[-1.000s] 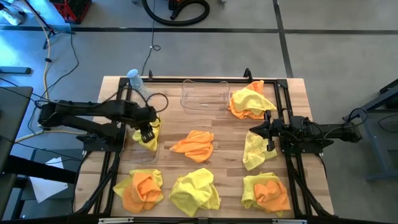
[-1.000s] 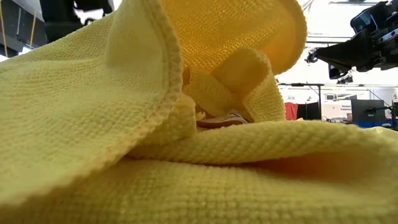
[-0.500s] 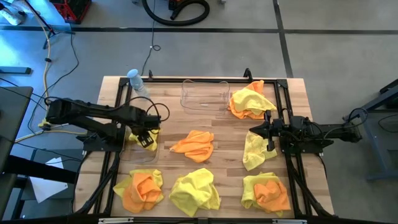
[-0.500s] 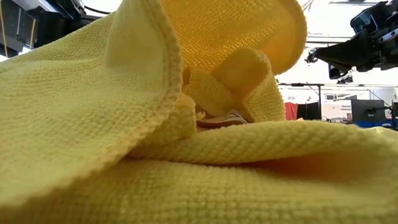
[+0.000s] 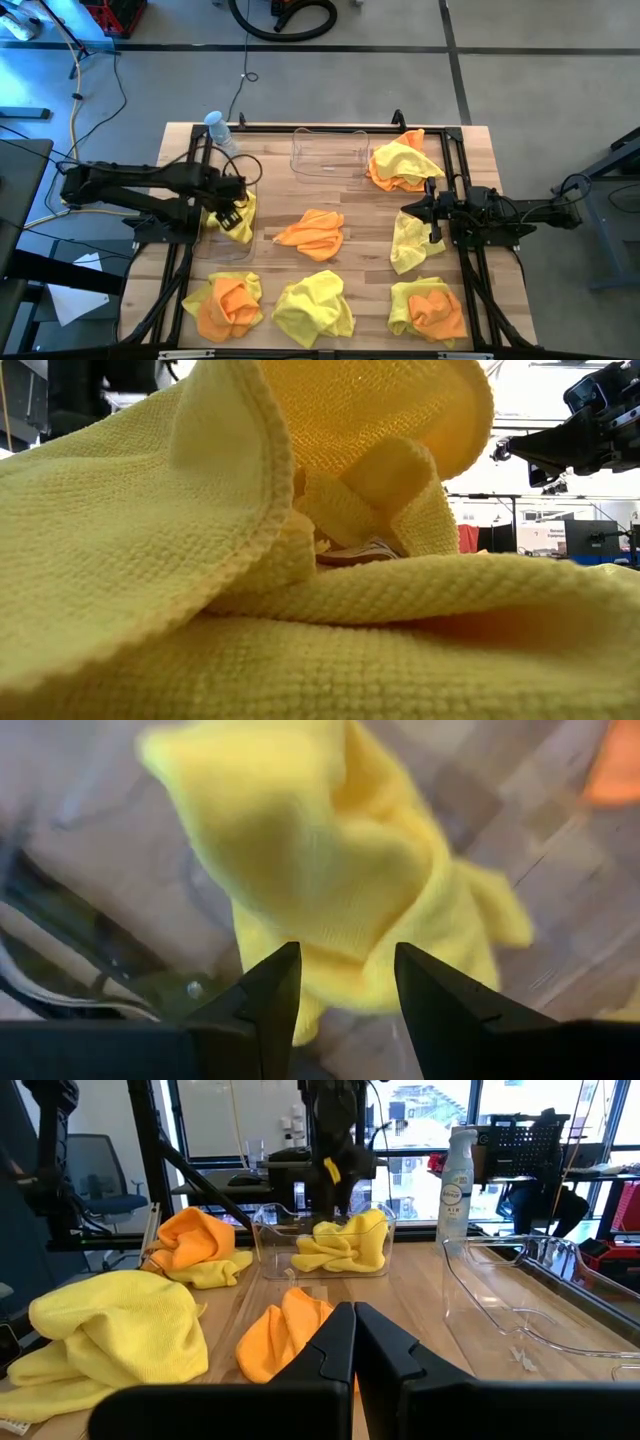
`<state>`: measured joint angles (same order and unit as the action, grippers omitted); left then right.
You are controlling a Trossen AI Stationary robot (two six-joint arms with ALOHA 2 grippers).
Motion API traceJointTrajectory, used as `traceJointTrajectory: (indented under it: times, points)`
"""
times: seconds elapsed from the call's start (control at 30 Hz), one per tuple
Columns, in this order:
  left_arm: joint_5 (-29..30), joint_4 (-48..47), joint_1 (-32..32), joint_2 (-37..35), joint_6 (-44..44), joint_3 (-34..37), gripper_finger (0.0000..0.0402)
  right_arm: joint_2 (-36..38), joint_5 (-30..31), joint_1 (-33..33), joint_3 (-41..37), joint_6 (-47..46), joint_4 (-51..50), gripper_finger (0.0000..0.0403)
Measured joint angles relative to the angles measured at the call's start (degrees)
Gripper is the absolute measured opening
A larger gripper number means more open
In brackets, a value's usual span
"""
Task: Sort microfiber towel by color & place in baskets
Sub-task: Put the yellow microfiber towel into the bottom transparent bin
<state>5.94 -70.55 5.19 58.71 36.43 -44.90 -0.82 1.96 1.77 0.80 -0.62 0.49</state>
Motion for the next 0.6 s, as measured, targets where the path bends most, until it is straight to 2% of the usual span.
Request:
traceJointTrajectory:
  times: [0.1, 0.23, 0.33, 0.5, 0.6]
  points:
    - [2.9, 1.2, 0.0, -2.1, 2.4, -0.2, 0.0150, 0.0, 0.0, 0.0, 0.0, 0.0, 0.0, 0.0000]
    - [5.9, 3.5, 0.0, -2.4, 11.5, 2.1, 0.0150, 0.0, 0.1, 0.0, 0.0, 0.0, 0.0, 0.0000]
    - [4.6, 6.5, 0.0, -1.3, 16.6, 6.0, 0.0150, 0.0, 0.1, 0.0, 0.0, 0.0, 0.0, 0.0000]
    - [1.8, 11.6, 0.0, 0.9, 19.9, 12.9, 0.0150, 0.0, 0.1, 0.0, 0.0, 0.0, 0.0, 0.0000]
    - [1.8, 12.7, 0.0, 1.4, 20.0, 13.9, 0.0150, 0.0, 0.2, 0.0, 0.0, 0.0, 0.0, 0.0000]
